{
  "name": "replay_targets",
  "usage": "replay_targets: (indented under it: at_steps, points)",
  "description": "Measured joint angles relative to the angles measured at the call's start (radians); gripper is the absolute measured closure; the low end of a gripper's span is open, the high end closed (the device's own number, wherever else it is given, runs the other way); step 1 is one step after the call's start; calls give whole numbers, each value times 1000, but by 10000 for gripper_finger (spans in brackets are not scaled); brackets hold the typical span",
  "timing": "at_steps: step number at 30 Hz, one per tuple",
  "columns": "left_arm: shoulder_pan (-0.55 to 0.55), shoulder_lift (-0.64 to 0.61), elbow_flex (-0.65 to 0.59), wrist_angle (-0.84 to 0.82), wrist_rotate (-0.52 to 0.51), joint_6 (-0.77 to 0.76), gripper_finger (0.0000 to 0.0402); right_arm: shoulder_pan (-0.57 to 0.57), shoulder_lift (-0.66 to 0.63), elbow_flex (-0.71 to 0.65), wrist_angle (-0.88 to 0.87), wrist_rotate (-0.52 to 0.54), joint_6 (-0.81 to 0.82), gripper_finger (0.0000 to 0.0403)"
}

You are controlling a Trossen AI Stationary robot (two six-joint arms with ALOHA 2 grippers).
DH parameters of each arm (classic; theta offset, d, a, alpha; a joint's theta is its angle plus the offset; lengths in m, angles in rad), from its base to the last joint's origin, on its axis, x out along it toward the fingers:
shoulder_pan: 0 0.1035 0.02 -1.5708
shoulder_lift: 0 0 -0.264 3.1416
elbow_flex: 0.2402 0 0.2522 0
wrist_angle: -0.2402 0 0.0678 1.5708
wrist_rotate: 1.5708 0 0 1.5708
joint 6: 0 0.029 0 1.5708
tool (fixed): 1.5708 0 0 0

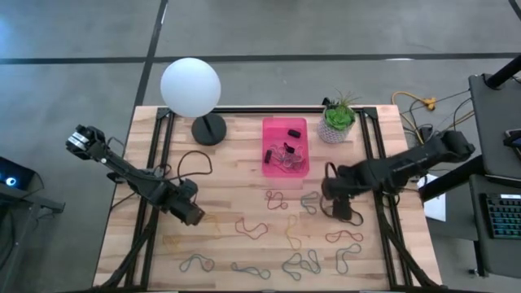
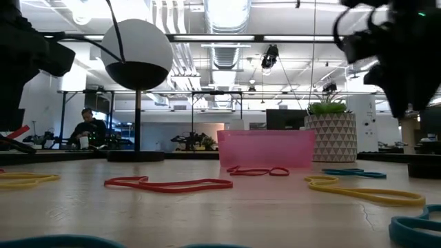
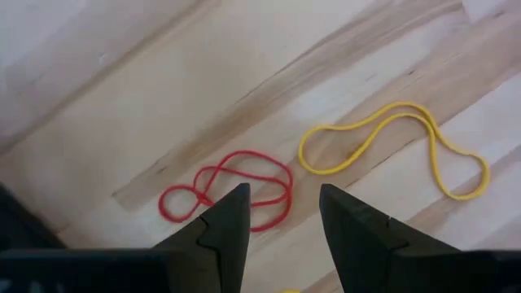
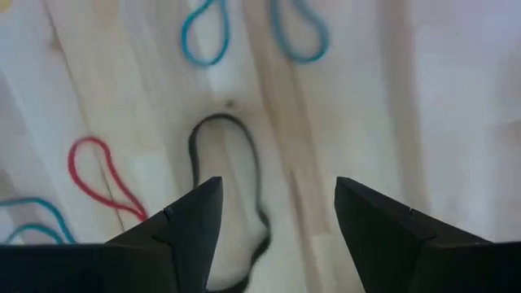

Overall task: Pick and place rubber bands into bin
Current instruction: Put the black rubber band into the pink bin

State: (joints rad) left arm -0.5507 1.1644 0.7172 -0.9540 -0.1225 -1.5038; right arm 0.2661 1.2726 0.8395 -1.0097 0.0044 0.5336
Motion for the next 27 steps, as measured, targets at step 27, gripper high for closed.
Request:
replay_targets:
  at_steps: [27]
  points:
    - [1, 2, -5, 28, -59, 26, 268, 87, 4, -340, 343, 19, 52, 259]
